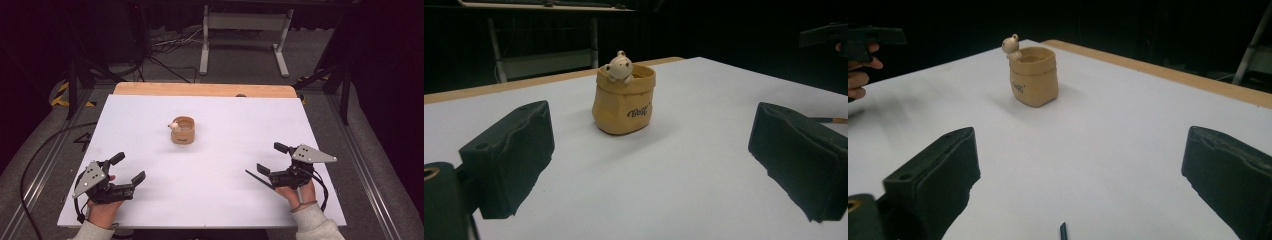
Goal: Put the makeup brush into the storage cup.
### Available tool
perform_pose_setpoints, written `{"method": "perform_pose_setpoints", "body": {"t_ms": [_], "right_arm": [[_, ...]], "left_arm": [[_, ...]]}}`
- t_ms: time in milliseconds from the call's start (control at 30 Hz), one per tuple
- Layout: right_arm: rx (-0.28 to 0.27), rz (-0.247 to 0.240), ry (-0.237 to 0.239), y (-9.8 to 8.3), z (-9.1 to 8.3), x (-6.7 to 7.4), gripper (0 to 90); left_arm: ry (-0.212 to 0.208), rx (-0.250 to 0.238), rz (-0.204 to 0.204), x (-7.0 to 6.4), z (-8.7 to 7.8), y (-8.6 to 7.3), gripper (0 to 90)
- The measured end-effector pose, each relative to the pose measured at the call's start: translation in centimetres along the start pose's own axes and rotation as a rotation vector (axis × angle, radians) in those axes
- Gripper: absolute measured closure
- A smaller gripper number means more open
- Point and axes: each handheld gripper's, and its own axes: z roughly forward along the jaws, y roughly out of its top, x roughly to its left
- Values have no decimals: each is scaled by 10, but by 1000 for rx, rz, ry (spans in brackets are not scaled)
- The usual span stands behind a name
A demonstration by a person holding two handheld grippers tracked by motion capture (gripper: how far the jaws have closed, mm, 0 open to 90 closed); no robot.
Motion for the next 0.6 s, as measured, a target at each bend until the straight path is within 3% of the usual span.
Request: {"method": "perform_pose_setpoints", "body": {"t_ms": [233,600], "right_arm": [[123,-89,-30,10,-2,4,75],[338,-109,-24,20,3,2,74]], "left_arm": [[-2,3,-1,0,0,0,53],[-5,8,8,-1,1,0,53]]}}
